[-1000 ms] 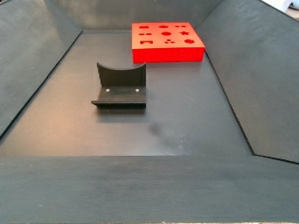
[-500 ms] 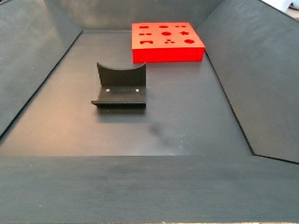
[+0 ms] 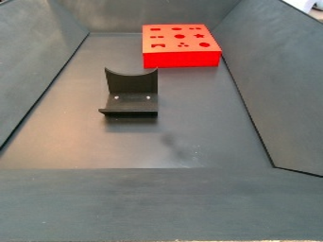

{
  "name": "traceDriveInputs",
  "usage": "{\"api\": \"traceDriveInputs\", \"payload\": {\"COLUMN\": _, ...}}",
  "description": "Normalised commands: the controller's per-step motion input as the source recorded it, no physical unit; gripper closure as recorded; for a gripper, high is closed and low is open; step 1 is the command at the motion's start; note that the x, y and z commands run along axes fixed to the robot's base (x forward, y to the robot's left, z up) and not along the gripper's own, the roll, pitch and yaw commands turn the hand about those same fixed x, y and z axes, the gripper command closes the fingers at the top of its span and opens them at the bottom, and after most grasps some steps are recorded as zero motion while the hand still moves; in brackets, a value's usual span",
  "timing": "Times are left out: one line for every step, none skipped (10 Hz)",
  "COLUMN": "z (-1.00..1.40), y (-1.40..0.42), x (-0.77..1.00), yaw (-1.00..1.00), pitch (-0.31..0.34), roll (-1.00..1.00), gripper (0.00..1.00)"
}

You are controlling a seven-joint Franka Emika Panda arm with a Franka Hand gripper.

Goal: Pick up the oval object. Move up. Place the oval object on the fixture. Regrasp the oval object. Move to above the board. Insert the oval object.
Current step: Move to above the board, then insert the oval object.

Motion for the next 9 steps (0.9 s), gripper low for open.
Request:
{"api": "traceDriveInputs", "payload": {"z": -0.01, "y": 0.01, "x": -0.05, "yaw": 0.32, "pitch": -0.287, "roll": -0.02, "gripper": 1.0}}
{"api": "traceDriveInputs", "payload": {"z": 0.0, "y": 0.0, "x": 0.0, "yaw": 0.0, "pitch": -0.026, "roll": -0.02, "gripper": 1.0}}
{"api": "traceDriveInputs", "payload": {"z": 0.0, "y": 0.0, "x": -0.03, "yaw": 0.0, "pitch": -0.047, "roll": 0.0, "gripper": 1.0}}
{"api": "traceDriveInputs", "payload": {"z": 0.0, "y": 0.0, "x": 0.0, "yaw": 0.0, "pitch": -0.004, "roll": 0.0, "gripper": 1.0}}
{"api": "traceDriveInputs", "payload": {"z": 0.0, "y": 0.0, "x": 0.0, "yaw": 0.0, "pitch": -0.004, "roll": 0.0, "gripper": 1.0}}
{"api": "traceDriveInputs", "payload": {"z": 0.0, "y": 0.0, "x": -0.07, "yaw": 0.0, "pitch": 0.0, "roll": 0.0, "gripper": 1.0}}
{"api": "traceDriveInputs", "payload": {"z": -0.05, "y": -0.11, "x": -0.24, "yaw": -0.31, "pitch": 0.0, "roll": 0.06, "gripper": 1.0}}
{"api": "traceDriveInputs", "payload": {"z": -0.13, "y": 0.0, "x": 0.0, "yaw": -1.0, "pitch": 0.0, "roll": 0.02, "gripper": 1.0}}
{"api": "traceDriveInputs", "payload": {"z": -0.15, "y": 0.0, "x": 0.0, "yaw": -1.0, "pitch": 0.0, "roll": 0.01, "gripper": 1.0}}
